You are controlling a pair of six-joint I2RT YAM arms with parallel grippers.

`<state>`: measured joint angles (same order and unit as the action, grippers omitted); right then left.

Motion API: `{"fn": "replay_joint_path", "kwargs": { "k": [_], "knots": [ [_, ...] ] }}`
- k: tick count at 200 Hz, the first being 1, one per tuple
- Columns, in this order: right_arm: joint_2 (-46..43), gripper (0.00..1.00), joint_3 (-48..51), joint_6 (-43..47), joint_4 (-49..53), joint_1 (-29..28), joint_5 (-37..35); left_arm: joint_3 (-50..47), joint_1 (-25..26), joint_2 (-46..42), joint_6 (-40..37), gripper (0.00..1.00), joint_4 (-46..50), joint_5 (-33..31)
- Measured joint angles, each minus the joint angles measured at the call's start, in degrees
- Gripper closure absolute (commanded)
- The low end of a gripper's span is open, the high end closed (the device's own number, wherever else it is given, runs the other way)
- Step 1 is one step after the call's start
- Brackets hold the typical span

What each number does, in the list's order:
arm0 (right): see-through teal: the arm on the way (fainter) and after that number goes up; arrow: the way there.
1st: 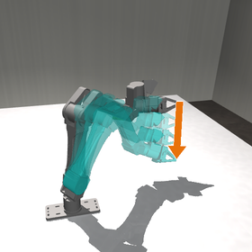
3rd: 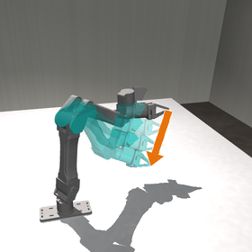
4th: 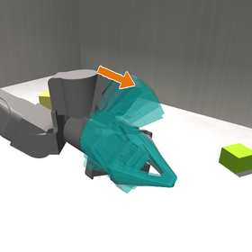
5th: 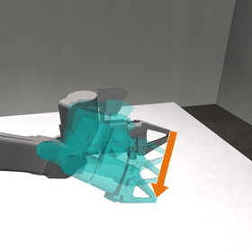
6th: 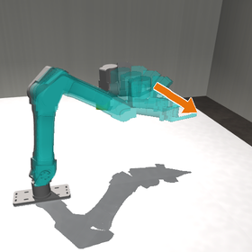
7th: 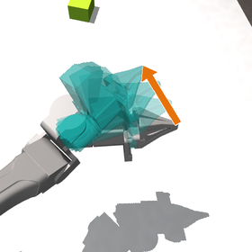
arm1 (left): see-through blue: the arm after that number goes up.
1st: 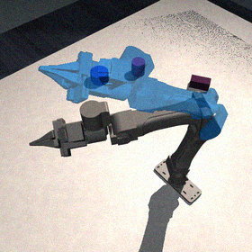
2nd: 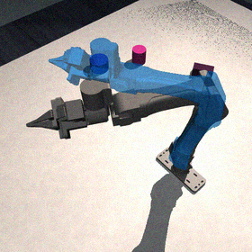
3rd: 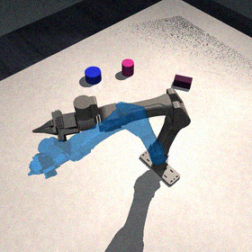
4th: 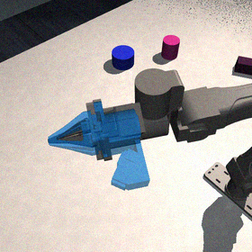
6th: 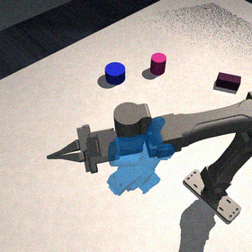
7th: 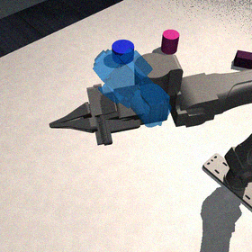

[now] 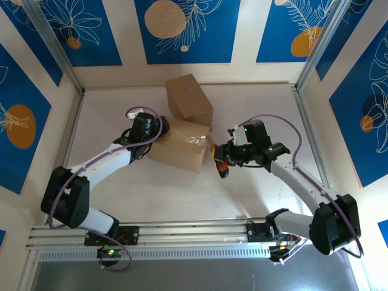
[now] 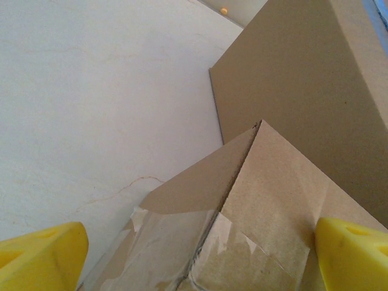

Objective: Unpack the express box

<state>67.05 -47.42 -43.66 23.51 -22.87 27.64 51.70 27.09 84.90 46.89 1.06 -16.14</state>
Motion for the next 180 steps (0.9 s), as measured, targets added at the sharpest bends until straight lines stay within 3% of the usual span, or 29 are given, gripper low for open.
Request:
{"fn": "replay_joint_path", "kwargs": {
  "k": [180],
  "knots": [
    [-0.6,1.00,1.3,-2.0,-1.9,-0.9,2.3,-0.6,0.0,0.0,0.2,0.06,-1.2,0.1]
  ]
}}
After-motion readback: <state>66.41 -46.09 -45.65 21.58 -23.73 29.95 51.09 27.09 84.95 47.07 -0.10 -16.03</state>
